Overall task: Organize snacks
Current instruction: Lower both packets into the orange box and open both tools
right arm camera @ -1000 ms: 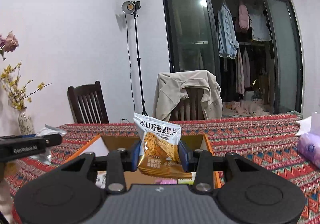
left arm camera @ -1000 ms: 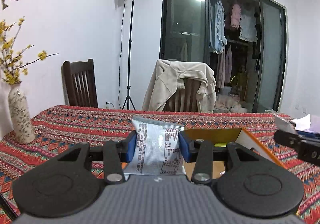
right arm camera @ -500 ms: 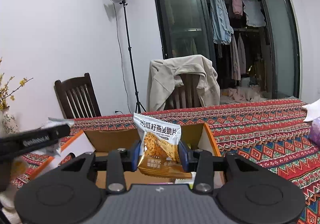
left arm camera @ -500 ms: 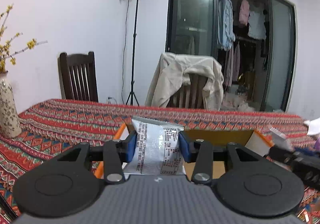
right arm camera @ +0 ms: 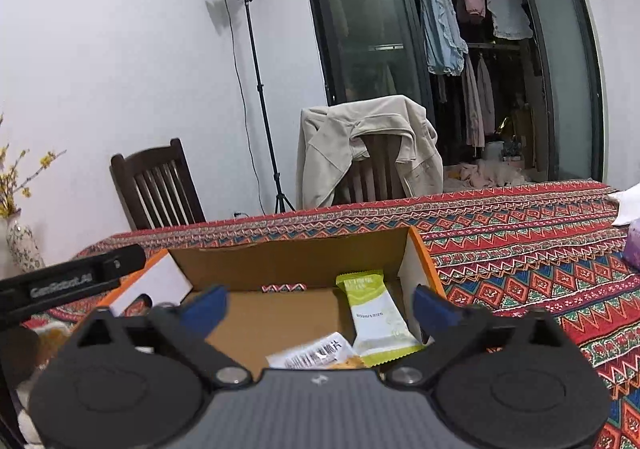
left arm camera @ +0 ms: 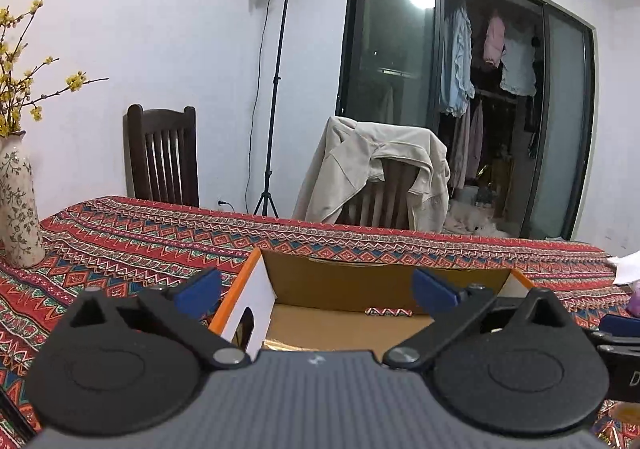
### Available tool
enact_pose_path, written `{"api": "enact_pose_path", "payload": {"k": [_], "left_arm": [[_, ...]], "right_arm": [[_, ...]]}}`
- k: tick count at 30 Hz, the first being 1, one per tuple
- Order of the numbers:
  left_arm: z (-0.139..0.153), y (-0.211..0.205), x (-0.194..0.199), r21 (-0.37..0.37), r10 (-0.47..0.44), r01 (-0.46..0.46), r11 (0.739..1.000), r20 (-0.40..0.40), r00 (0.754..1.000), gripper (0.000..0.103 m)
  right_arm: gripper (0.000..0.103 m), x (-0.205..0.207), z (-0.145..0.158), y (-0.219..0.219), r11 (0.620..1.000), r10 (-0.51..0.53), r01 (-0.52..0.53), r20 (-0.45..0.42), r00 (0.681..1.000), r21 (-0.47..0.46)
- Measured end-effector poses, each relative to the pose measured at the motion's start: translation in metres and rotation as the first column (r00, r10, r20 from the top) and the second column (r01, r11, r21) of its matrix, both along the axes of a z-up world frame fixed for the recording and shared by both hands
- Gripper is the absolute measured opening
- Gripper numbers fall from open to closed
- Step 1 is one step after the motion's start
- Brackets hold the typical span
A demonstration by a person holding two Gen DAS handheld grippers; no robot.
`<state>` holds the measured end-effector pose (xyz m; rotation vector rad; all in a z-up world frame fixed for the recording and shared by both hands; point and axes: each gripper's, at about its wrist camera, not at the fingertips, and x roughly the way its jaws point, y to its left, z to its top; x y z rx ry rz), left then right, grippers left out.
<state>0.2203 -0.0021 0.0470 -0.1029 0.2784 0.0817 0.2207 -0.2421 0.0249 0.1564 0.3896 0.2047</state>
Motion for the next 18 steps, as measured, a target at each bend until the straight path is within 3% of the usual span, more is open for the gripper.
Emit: {"api": "enact_pose_path", "payload": {"k": [18], "left_arm": [[0.017,0.002,-0.008,-0.028,0.019,-0.019,0.999,-0.020,1.000,0.103]], "right_arm": [[0.103,-0.013,0.013,-0.005,1.000,-0.015,0.015,0.021,1.000,-0.006]]}}
